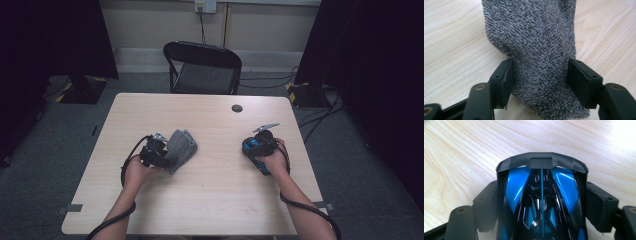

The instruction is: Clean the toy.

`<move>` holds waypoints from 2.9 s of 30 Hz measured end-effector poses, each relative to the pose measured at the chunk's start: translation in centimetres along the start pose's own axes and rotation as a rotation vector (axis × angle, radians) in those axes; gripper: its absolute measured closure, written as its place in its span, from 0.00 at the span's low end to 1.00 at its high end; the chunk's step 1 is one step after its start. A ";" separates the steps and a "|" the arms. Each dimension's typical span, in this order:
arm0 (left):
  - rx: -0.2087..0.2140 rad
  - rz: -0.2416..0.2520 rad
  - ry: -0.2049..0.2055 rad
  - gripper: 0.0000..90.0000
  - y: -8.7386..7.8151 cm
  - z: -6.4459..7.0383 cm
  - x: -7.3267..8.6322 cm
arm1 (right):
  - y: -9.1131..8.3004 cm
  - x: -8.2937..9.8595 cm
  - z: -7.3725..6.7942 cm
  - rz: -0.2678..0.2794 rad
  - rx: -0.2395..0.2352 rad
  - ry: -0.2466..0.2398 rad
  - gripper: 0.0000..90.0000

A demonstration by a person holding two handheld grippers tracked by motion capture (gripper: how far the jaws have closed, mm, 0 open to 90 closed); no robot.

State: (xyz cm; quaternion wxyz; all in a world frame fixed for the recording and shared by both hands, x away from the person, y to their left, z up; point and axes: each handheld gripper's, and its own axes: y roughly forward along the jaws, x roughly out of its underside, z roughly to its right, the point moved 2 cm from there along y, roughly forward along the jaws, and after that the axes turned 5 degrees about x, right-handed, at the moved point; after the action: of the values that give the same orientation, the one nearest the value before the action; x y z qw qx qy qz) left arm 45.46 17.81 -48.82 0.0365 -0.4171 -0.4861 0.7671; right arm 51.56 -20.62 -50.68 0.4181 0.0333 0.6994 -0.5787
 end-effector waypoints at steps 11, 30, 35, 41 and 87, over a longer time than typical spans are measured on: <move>0.009 0.027 0.009 0.32 -0.4 0.3 -0.3 | -0.3 -0.1 0.3 0.009 -0.016 -0.005 0.22; -0.008 0.103 0.006 0.23 -2.3 0.5 -1.0 | -2.6 -0.9 0.9 0.071 -0.013 -0.018 0.15; -0.025 0.109 0.008 0.19 -2.7 0.6 -1.0 | -3.3 -1.1 0.5 0.082 -0.019 -0.030 0.15; -0.031 0.104 0.024 0.18 -2.9 0.8 -0.9 | -3.8 -1.4 -0.4 0.089 -0.046 -0.048 0.15; 0.111 0.096 0.115 0.19 -1.3 5.5 -2.0 | -5.8 -1.1 -5.6 0.141 -0.184 -0.158 0.15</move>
State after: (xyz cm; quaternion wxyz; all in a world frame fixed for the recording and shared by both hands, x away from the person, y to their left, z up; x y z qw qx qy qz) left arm 42.55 13.61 -45.64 0.0506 -0.4807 -0.4193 0.7685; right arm 46.16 -17.37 -45.57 0.5127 -0.0020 0.7104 -0.4821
